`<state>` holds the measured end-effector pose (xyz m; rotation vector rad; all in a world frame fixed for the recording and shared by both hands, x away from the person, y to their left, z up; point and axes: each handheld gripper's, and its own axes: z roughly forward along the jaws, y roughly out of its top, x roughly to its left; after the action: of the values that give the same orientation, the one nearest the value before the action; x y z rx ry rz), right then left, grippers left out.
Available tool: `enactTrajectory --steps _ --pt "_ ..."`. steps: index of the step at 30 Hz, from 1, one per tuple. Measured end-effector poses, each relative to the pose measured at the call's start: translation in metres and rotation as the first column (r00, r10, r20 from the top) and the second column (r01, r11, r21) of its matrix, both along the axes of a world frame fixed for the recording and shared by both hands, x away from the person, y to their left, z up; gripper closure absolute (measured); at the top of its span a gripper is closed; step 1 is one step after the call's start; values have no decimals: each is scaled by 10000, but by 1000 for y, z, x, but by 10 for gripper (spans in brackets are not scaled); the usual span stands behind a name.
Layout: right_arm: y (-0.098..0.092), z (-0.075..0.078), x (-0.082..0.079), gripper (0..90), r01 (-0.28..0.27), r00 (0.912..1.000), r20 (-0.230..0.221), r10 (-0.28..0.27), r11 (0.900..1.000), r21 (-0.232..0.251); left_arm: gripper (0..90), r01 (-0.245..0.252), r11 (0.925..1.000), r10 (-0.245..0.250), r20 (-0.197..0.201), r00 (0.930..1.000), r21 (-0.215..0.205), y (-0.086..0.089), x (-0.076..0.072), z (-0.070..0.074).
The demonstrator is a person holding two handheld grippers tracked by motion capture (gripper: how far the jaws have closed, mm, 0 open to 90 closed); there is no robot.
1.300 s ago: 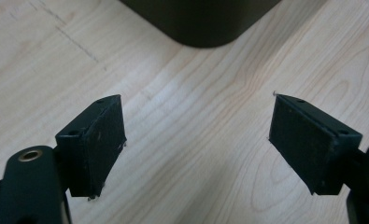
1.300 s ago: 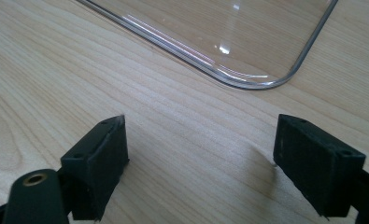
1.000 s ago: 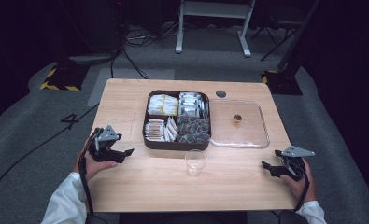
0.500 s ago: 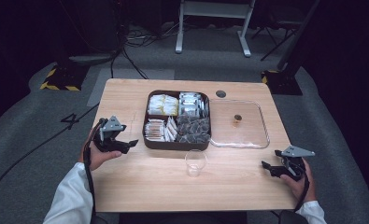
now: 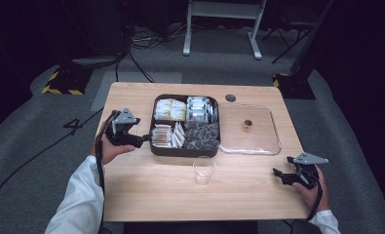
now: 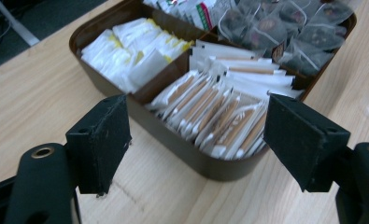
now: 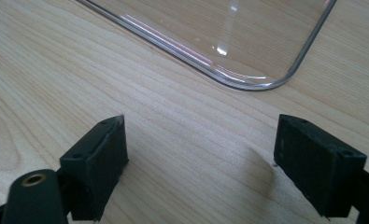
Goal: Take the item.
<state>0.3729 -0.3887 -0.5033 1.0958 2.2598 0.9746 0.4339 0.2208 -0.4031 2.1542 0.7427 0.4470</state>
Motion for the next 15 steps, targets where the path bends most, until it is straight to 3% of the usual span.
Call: enactTrajectory --steps 8,11,12,15 --pt "0 0 0 177 -7 10000 -27 7 10000 16 257 291 9995 -291 14 9996 113 -19 19 3" --pt "-1 0 2 177 -14 9999 -123 15 10000 98 334 297 9993 -296 -19 9996 235 -25 29 2" --pt "-1 0 2 177 -16 9999 -153 18 9999 126 382 272 9996 -271 -44 9996 116 -26 32 1" --pt "-1 0 2 177 -15 9999 -168 17 9999 130 418 153 9999 -153 -119 9998 -21 -29 40 0"
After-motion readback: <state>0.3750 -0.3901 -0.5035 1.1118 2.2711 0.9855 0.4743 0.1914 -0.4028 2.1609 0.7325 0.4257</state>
